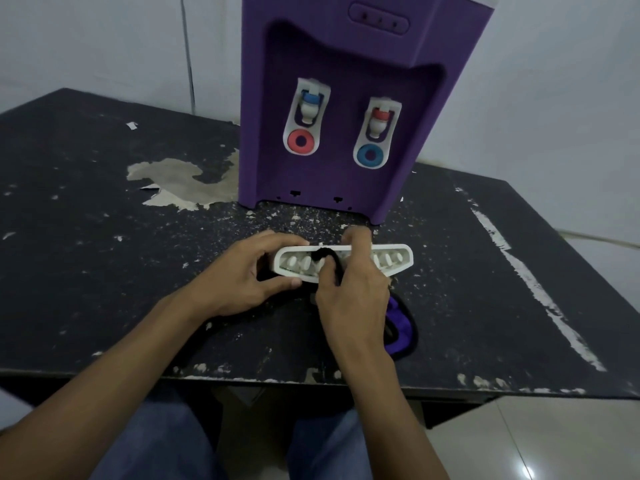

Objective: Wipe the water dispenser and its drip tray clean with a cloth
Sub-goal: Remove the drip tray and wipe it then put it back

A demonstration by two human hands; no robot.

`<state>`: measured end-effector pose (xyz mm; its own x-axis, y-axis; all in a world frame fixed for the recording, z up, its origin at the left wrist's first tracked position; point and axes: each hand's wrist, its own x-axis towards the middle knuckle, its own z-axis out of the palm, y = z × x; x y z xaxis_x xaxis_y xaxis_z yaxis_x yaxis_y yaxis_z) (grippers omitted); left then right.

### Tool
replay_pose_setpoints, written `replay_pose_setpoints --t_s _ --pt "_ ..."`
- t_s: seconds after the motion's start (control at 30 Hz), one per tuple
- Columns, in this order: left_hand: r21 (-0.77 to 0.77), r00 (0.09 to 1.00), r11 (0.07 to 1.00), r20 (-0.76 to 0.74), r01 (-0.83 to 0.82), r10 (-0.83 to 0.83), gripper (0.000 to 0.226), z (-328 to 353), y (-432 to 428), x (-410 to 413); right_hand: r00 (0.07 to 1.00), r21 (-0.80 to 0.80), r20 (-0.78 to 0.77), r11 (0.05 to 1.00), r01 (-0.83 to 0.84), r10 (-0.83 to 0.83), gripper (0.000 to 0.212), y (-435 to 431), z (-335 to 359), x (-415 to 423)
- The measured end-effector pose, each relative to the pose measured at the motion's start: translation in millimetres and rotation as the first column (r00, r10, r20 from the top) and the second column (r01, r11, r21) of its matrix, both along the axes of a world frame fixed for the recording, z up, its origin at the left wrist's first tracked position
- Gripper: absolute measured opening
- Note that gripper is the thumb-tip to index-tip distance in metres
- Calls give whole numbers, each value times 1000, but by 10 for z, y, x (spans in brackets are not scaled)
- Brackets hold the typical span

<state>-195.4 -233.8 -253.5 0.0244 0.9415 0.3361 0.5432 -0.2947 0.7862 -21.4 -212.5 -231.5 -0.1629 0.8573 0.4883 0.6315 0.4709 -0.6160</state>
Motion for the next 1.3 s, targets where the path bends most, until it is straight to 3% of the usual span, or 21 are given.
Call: replay_pose_setpoints --t_s 0.17,0.23,0.33,0.53,0.83,1.17,1.3 --pt "-6 1000 1000 16 4 -4 51 -2 0 0 994 36 61 995 -92 90 4 22 -35 66" --pt "2 1000 1000 16 7 -7 51 2 1 4 997 19 43 998 -66 65 17 13 -21 57" --pt "17 1000 1000 1 8 -8 52 -9 -4 8 1000 6 -28 1000 5 -5 14 8 -10 -5" --pt "37 1000 999 -6 15 -15 52 -21 7 7 988 -147 -85 982 117 -131 14 -17 68 -135" --pt "68 999 998 -37 15 -12 51 -35 -13 2 987 -234 -69 964 126 -146 19 -24 84 -156" --pt "125 997 992 -77 23 -14 50 -38 -21 21 948 -468 -248 882 62 -198 14 82 189 -107" --pt "122 998 992 -62 30 -23 51 -32 -16 22 965 -409 -176 906 105 -192 20 46 173 -116"
